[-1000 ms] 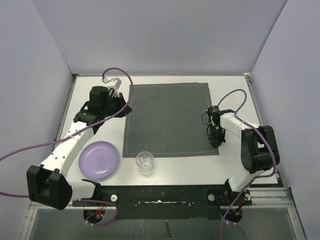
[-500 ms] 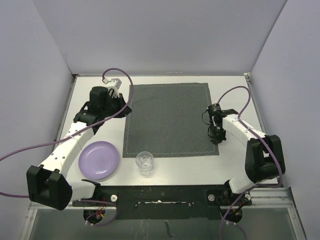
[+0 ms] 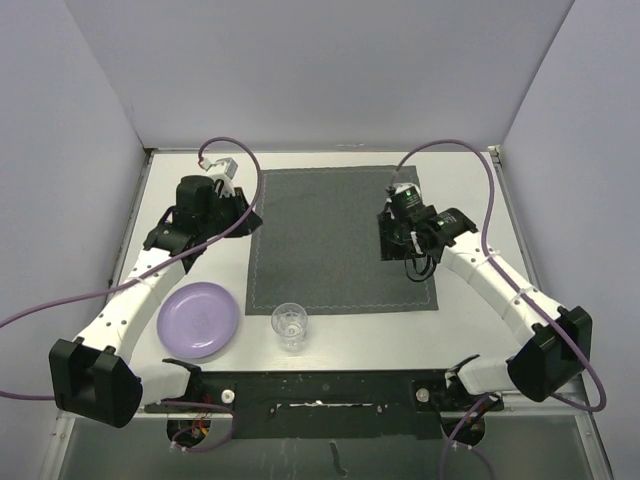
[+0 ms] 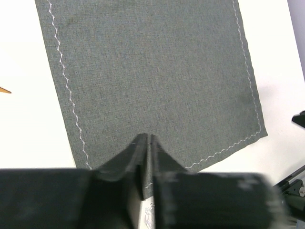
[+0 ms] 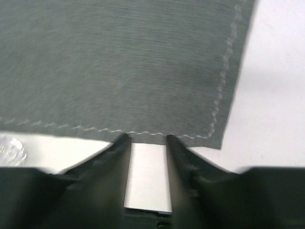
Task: Set the dinner table for one person
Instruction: Flatten out the napkin at the center of the board, then pick up the cup at the center of the board.
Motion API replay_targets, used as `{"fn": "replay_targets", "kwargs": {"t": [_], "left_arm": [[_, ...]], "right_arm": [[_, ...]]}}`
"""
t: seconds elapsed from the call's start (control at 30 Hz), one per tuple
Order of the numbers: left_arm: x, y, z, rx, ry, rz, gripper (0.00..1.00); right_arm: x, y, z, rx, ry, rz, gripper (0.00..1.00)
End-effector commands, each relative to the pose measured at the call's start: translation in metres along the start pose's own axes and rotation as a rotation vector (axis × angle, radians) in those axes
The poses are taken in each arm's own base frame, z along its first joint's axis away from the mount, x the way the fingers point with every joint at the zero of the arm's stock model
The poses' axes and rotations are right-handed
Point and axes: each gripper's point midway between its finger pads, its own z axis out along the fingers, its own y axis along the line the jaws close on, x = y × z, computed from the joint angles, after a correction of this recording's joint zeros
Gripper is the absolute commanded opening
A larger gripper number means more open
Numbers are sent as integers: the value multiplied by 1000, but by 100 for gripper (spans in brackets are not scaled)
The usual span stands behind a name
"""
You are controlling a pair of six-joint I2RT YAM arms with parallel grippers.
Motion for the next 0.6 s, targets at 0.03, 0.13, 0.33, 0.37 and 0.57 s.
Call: {"fn": "replay_targets", "kwargs": {"t": [0.03, 0.13, 0.33, 0.37, 0.57], "left_arm": [[-10, 6, -7, -52, -58, -62, 58], [-6, 11, -8, -82, -50, -89, 82], [-1, 22, -21, -140, -69, -106, 89], [-2, 24, -24, -153, -78, -105, 89], [-10, 41, -52, -265, -166, -124, 91]], "right_arm": [[-1, 79, -15, -250, -15, -206, 66], [13, 110, -8, -259, 7, -322, 77], [29, 154, 7, -300, 48, -432, 76], [31, 160, 7, -317, 50, -440, 75], [39, 188, 3, -400, 45, -470, 73]]}}
